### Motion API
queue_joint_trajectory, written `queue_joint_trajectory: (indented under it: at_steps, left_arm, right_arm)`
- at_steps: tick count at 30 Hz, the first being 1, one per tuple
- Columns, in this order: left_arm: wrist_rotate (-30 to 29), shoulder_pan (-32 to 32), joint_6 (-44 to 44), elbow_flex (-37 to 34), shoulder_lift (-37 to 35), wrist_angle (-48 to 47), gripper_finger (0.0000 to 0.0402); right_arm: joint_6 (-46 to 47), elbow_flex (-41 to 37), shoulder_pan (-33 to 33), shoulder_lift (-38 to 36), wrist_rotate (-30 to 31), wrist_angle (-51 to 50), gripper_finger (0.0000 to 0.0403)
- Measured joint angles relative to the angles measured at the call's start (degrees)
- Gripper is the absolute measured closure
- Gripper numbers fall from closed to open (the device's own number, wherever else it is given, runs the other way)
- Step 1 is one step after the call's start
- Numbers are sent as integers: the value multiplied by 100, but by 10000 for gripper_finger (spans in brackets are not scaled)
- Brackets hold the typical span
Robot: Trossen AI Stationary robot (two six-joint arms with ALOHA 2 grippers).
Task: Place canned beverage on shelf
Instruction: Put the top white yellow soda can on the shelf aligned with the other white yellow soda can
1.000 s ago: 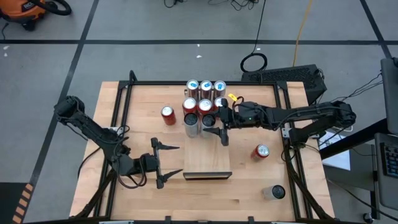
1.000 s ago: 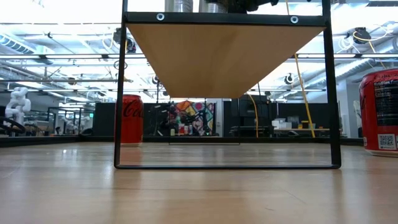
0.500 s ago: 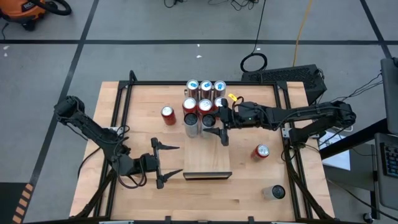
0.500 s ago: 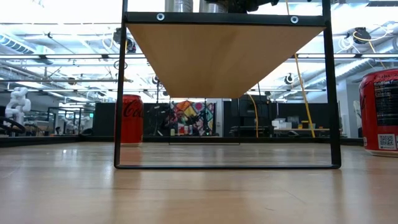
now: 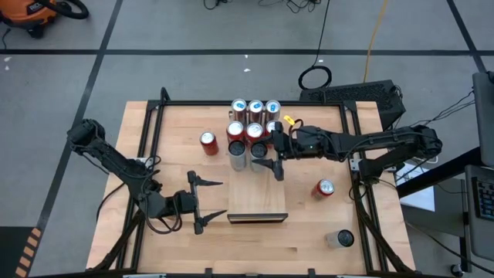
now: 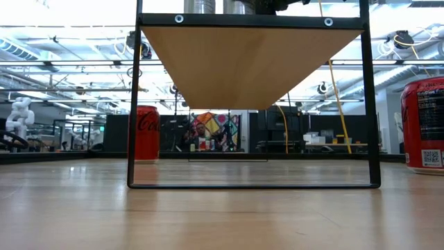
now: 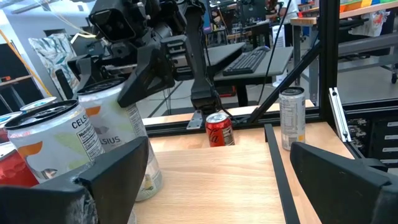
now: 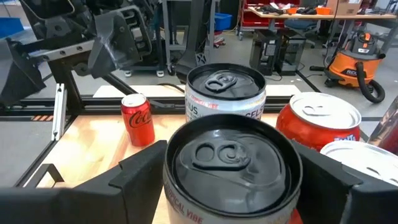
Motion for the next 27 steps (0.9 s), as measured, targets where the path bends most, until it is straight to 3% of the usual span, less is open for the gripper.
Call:
queue_joint_trajectory:
  at_steps: [16, 27]
  left_arm:
    - [0, 0, -2, 0, 0, 1, 8]
    - [0, -17, -48, 0, 0, -103, 8]
  right_arm:
    - [-4, -4, 28, -162, 1, 408, 116]
    - [4, 0, 251, -1369, 26, -936, 116]
